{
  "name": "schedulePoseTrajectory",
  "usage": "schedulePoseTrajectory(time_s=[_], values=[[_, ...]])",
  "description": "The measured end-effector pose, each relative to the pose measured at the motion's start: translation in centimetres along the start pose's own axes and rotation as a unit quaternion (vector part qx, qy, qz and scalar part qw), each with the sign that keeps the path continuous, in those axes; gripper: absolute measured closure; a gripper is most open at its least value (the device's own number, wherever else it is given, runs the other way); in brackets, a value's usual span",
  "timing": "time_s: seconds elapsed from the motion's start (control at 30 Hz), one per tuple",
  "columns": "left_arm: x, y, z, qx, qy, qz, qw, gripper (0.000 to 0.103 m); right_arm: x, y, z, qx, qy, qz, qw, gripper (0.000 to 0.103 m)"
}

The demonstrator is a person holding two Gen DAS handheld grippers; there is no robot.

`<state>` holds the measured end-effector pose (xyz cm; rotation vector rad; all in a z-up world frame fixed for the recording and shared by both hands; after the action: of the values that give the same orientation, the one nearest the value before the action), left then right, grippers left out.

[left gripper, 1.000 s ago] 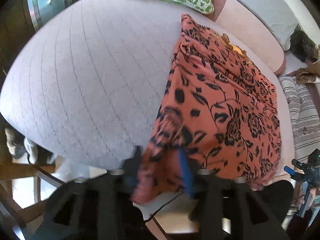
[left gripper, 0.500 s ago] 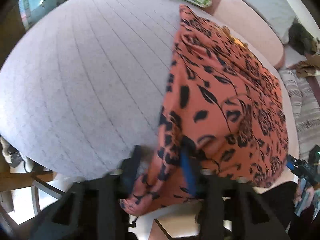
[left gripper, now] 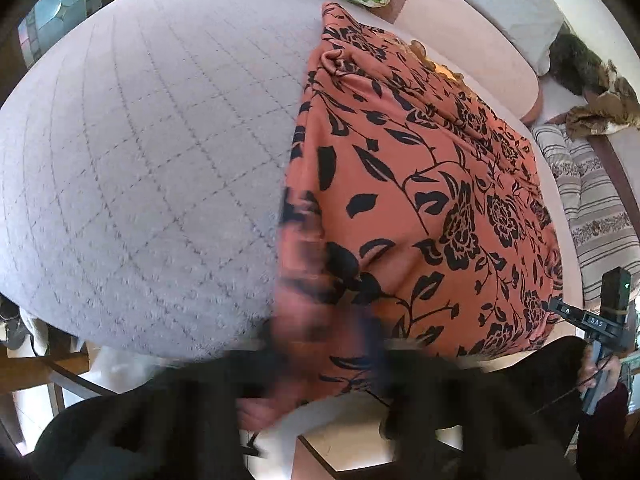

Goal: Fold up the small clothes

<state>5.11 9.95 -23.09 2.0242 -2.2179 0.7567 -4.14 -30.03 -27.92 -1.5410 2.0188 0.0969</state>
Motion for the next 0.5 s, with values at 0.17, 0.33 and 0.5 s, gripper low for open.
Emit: schedulePoseTrajectory(time_s=[0.17,0.33,0.5], values=[[1.4,-1.4,-0.8,0.004,0.052,0.012,0.9986,0.095,-2.9,-1.4,-2.0,0.027,-0.046,-0.025,0.998,0.095],[2.0,-6.4,-4.0,0.046,0.128,-0.017,0.9905,0.095,-4.4,-5.0,-6.0,0.096,-0.11,-0.016,0.989,0.095],[2.9,-14.8,-4.6,0.072,0.159,-0.03,0.9843,0.095,-3.5,-12.2,-8.6,0.163,-0.151,0.025,0.975,0.095]])
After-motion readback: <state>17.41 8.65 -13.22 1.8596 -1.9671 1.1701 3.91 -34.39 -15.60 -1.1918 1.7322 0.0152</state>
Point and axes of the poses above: each gripper's, at about its wrist camera, not at the fingertips, and z roughly the way its jaws point, x to its right, y to its underside, the point moved 4 cm from there along z, roughly the way its jaws point, and after that the axes turned 1 degree about x, right-handed, at the moved point
